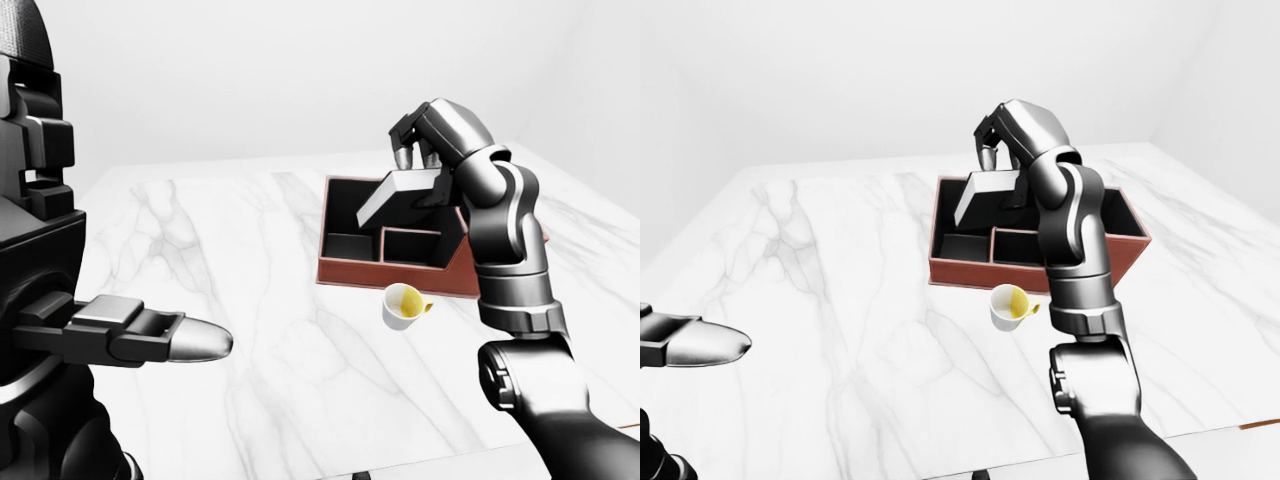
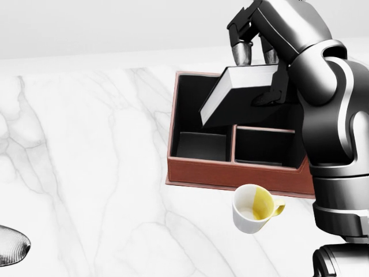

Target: Pick up the book and place it in the caddy.

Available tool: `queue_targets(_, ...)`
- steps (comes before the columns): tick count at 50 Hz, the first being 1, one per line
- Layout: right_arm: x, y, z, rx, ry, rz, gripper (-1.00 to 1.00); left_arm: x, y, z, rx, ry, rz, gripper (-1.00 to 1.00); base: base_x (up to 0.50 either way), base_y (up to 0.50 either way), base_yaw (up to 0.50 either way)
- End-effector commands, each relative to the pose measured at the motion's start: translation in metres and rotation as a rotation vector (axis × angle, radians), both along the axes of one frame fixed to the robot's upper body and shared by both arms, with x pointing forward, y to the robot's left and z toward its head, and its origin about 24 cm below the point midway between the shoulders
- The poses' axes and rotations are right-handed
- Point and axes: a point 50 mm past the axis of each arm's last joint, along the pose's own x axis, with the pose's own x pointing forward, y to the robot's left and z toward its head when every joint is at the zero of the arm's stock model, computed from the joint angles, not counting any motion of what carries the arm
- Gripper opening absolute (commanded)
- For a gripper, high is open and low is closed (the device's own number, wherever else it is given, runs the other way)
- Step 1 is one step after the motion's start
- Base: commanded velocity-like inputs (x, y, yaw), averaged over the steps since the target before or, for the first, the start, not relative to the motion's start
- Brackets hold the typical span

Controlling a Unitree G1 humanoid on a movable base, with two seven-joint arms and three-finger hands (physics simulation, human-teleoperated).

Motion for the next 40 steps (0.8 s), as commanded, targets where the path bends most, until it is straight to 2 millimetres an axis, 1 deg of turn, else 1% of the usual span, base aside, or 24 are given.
queue_targets(1,0.006,-0.015,0.001,0.029,-0.018,-0.057,-1.00,-0.001,-0.001,0.000,0.009,-0.003,0.003,1.00,0.00,0.00,0.00)
queue_targets(4,0.008,-0.021,-0.001,0.022,-0.009,-0.083,-1.00,0.001,-0.001,-0.001,0.012,0.006,0.005,1.00,0.00,0.00,0.00)
queue_targets(12,0.014,-0.032,-0.006,0.016,0.019,-0.128,-1.00,-0.006,-0.002,0.002,0.017,-0.024,0.004,1.00,0.00,0.00,0.00)
queue_targets(18,0.020,-0.040,-0.010,0.024,0.034,-0.167,-1.00,-0.004,-0.001,0.000,0.018,-0.011,0.006,1.00,0.00,0.00,0.00)
queue_targets(21,0.022,-0.043,-0.012,0.017,0.042,-0.188,-1.00,-0.006,-0.001,0.001,0.019,-0.022,0.006,1.00,0.00,0.00,0.00)
queue_targets(26,0.025,-0.047,-0.013,0.006,0.048,-0.210,-1.00,-0.007,-0.001,0.002,0.017,-0.025,0.006,1.00,0.00,0.00,0.00)
queue_targets(31,0.028,-0.050,-0.015,-0.011,0.059,-0.236,-1.00,0.000,-0.001,-0.002,0.016,0.010,0.009,1.00,0.00,0.00,0.00)
queue_targets(40,0.032,-0.052,-0.019,-0.049,0.075,-0.271,-1.00,0.004,0.000,-0.005,0.017,0.031,0.017,1.00,0.00,0.00,0.00)
